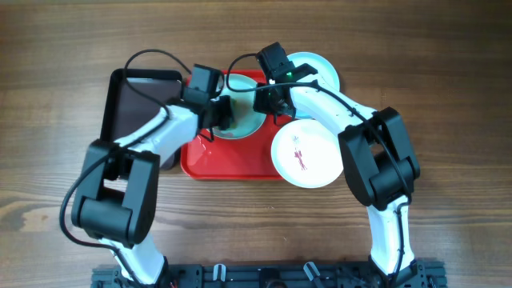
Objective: Clean dirty plates on tray and stack at the side
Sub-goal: 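Scrub the plate again with the sponge in the left gripper, then lift the plate with the right gripper and tilt it up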
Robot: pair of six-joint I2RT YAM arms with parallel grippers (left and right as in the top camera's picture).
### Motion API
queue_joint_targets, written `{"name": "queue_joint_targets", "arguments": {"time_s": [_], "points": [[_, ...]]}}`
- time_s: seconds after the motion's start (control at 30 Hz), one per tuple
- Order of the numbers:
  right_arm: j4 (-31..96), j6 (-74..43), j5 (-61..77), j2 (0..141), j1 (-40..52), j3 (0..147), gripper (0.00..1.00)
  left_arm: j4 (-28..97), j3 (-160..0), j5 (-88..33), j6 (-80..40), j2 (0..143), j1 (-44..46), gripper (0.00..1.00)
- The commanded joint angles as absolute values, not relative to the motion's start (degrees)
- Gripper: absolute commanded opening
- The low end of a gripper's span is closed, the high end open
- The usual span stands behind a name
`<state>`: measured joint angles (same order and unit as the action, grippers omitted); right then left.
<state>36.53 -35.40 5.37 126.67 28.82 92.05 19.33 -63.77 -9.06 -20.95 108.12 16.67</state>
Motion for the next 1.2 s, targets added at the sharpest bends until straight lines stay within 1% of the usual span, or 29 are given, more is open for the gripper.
{"name": "queue_joint_targets", "arguments": {"time_s": [0.0,0.1,0.2,0.3,0.37,0.43,0.47,0.53,0.6,0.63,0.67,0.7,0.97,1.07,1.17], "points": [[36.84,-32.12,8.86,129.03,29.39,89.45,0.04,26.30,-67.66,-22.57,-23.22,108.81,13.28,0.04],[36.93,-30.63,13.10,129.03,29.34,89.45,0.04,32.12,-72.36,-24.45,-23.22,107.44,11.16,0.04],[37.45,-29.87,14.52,129.03,29.34,89.45,0.04,36.10,-76.29,-24.40,-23.16,104.99,9.41,0.04],[38.41,-29.93,15.09,129.03,29.34,89.45,0.04,36.91,-78.43,-23.73,-22.94,102.30,7.70,0.04],[39.13,-29.98,15.09,129.03,29.34,89.45,0.05,36.82,-78.83,-21.10,-22.94,100.60,6.57,0.04],[39.86,-29.98,15.09,129.03,29.34,89.45,0.11,37.06,-78.83,-18.98,-22.92,99.46,5.48,0.04],[40.14,-29.95,15.07,129.03,29.34,89.45,0.17,37.19,-78.83,-18.79,-22.92,99.33,5.08,0.04],[40.38,-29.98,15.09,129.03,29.36,89.45,0.33,37.60,-78.81,-18.76,-22.92,99.33,4.58,0.04],[40.66,-30.02,15.16,129.03,29.39,89.45,0.34,38.04,-78.81,-18.09,-22.74,99.50,4.51,0.04],[40.82,-30.02,15.62,129.03,29.39,89.45,0.31,38.44,-78.78,-17.28,-22.74,99.55,4.56,0.04],[41.04,-30.00,16.14,129.03,29.39,89.45,0.13,38.70,-78.76,-16.78,-22.74,99.55,4.62,0.04],[41.21,-30.00,16.60,129.03,29.39,89.45,0.04,38.92,-78.76,-16.40,-22.74,99.55,4.64,0.04],[43.07,-28.03,15.90,127.22,28.75,90.76,0.04,39.44,-78.74,-15.75,-22.76,99.55,4.64,0.04],[46.04,-26.89,10.66,123.26,28.51,92.42,0.04,39.51,-78.61,-12.69,-22.79,99.55,4.64,0.04],[48.82,-25.19,3.66,118.78,28.51,93.17,0.04,39.51,-78.28,-12.75,-22.81,99.55,4.64,0.04]]}}
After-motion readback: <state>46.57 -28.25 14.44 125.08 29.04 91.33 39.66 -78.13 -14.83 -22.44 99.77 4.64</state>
